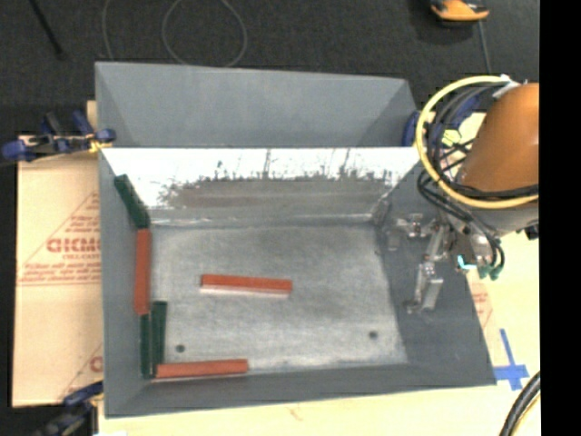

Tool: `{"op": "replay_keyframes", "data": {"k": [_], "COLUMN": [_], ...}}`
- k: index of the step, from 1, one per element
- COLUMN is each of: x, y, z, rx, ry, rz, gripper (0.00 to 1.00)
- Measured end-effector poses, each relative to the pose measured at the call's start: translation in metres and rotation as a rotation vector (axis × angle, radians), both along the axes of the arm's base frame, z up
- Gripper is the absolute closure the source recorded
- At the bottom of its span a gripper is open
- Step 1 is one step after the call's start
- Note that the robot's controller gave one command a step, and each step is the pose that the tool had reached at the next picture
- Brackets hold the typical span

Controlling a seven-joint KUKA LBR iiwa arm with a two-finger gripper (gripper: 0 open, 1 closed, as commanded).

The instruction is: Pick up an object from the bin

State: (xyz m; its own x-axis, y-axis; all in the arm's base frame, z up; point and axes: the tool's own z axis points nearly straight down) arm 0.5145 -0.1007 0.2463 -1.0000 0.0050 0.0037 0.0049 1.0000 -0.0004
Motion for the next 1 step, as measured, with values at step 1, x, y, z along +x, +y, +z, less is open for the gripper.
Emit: {"op": "replay_keyframes", "data": {"k": [1], "x": [-0.0402], "y": [0.0507], "z": [-0.0672], "rx": [0.003], "ry": [0.003], "rz": [-0.029], "gripper": [0.00]}}
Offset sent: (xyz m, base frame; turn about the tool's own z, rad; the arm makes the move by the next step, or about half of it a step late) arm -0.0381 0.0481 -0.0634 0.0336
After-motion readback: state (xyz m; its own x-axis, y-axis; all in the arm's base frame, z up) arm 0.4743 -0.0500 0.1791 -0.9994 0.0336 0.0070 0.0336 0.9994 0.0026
